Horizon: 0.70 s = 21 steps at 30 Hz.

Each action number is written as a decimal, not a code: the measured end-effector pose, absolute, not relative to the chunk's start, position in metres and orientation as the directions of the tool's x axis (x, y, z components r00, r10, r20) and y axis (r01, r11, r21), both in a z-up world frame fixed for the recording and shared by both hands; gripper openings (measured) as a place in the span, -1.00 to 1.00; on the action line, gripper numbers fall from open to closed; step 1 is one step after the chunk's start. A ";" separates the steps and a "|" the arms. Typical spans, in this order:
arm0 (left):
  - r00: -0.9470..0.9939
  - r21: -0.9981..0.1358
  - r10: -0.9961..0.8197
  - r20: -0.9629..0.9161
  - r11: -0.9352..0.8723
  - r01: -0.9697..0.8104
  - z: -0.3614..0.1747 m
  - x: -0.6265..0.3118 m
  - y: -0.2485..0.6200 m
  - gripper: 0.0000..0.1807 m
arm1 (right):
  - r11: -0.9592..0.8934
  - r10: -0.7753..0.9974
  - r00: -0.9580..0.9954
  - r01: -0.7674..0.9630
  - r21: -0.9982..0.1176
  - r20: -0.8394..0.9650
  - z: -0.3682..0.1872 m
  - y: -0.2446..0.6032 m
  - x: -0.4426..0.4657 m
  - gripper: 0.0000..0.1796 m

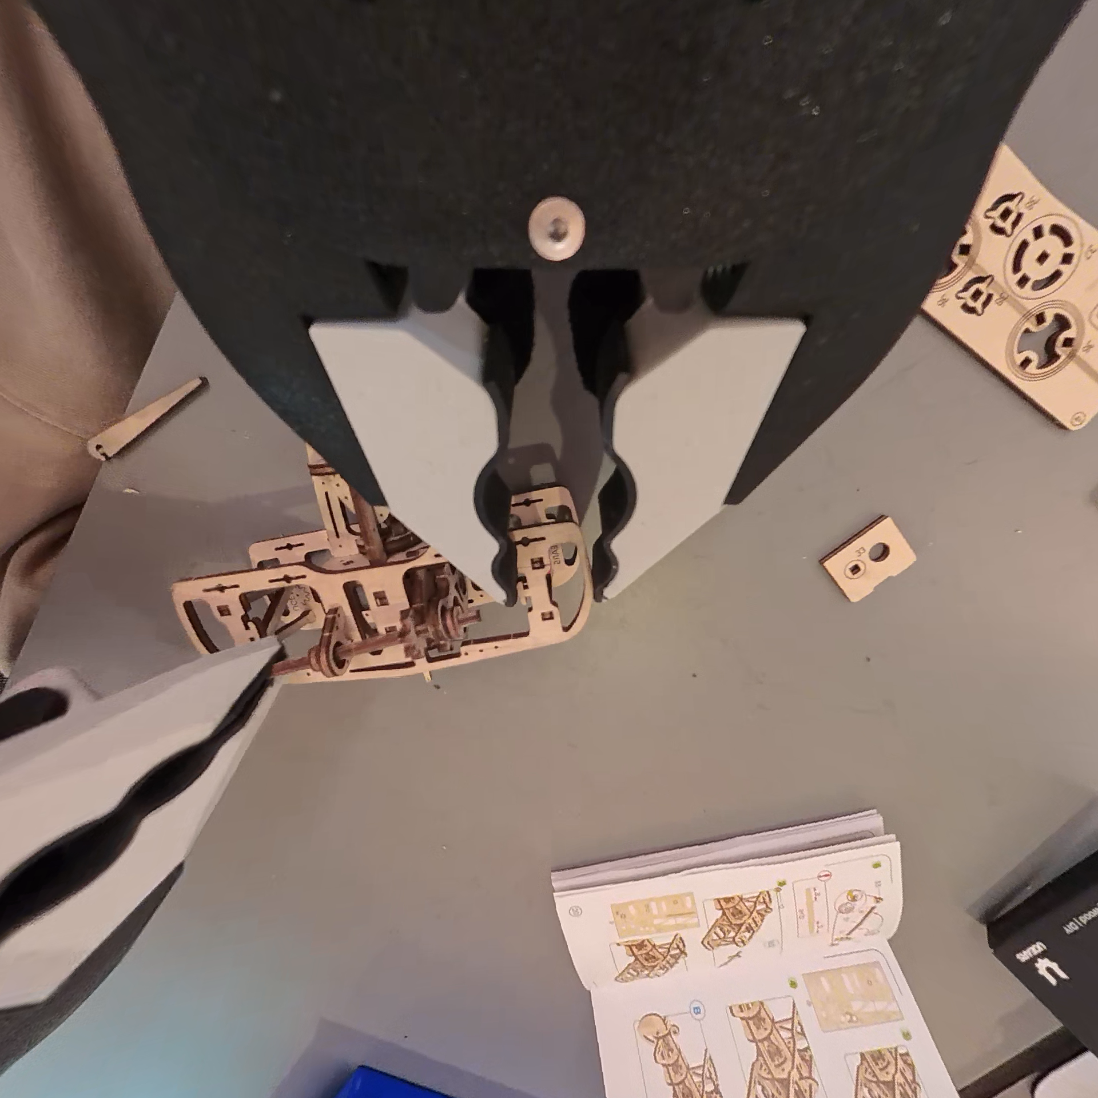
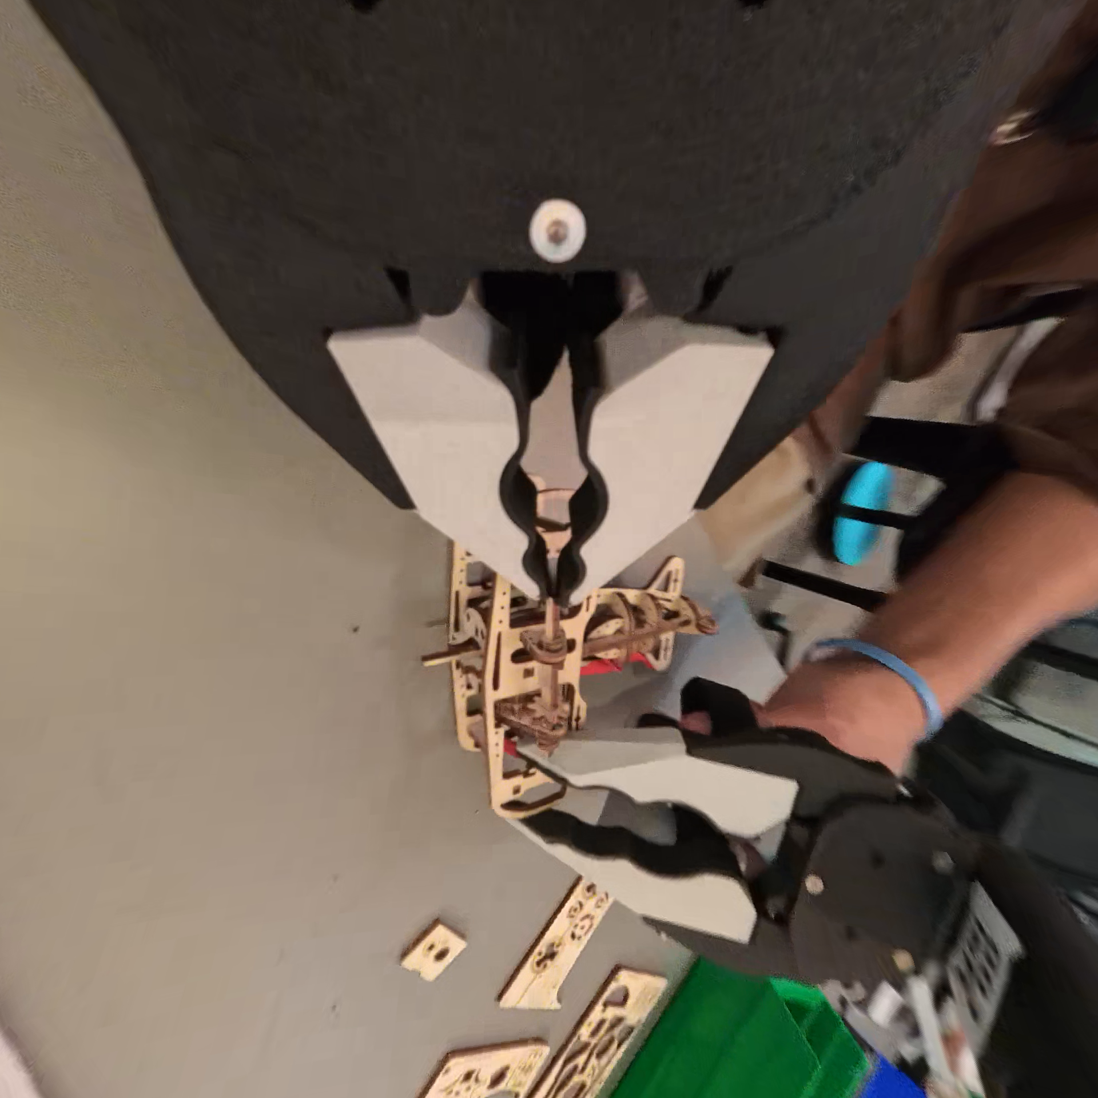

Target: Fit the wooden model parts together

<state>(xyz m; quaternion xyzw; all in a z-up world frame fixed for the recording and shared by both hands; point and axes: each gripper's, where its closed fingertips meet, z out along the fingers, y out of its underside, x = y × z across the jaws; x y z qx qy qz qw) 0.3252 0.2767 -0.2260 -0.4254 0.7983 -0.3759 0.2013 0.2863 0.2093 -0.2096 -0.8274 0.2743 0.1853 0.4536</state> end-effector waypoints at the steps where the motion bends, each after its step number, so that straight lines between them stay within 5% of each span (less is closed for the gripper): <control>1: -0.557 -0.772 -0.831 -0.003 0.356 -0.527 -0.226 0.325 0.276 -0.75 | -0.418 -0.287 0.743 -0.665 -0.619 -0.605 -0.209 0.209 0.286 -0.99; 21: -0.543 -0.768 -0.840 -0.013 0.356 -0.532 -0.226 0.325 0.276 -0.75 | -0.358 -0.330 0.699 -0.714 -0.601 -0.634 -0.210 0.211 0.288 -0.99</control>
